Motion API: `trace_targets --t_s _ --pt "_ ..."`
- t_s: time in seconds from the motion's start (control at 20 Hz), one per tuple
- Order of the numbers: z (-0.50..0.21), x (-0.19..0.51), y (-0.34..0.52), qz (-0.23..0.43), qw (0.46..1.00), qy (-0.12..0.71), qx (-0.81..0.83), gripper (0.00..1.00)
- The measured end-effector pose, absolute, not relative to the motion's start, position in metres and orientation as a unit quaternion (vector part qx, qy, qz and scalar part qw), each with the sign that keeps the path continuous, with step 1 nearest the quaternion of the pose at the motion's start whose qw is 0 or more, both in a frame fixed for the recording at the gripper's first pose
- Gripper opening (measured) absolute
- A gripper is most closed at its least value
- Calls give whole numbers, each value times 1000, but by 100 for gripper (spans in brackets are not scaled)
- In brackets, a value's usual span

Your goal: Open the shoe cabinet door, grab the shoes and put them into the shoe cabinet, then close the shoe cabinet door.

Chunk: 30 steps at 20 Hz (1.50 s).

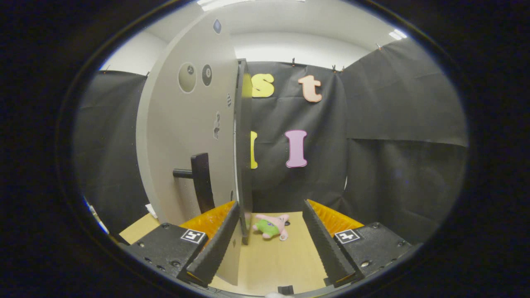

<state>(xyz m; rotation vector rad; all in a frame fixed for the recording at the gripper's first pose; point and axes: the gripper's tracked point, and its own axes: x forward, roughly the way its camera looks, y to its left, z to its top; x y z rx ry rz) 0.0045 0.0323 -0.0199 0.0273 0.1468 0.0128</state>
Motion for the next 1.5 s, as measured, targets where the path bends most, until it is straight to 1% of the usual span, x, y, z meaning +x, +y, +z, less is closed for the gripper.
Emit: trace_targets --t_s 0.3,0.35,0.45,0.6,1.0,1.5 --pt "-14 -2 42 4 997 72 8 98" --pt "-13 -3 51 12 997 72 11 98" --pt "-12 -5 51 8 998 70 -6 95" --pt "-13 -6 63 18 997 72 2 95" --pt "-11 -8 140 64 995 76 -3 95" --pt "-10 17 235 112 991 75 10 95"
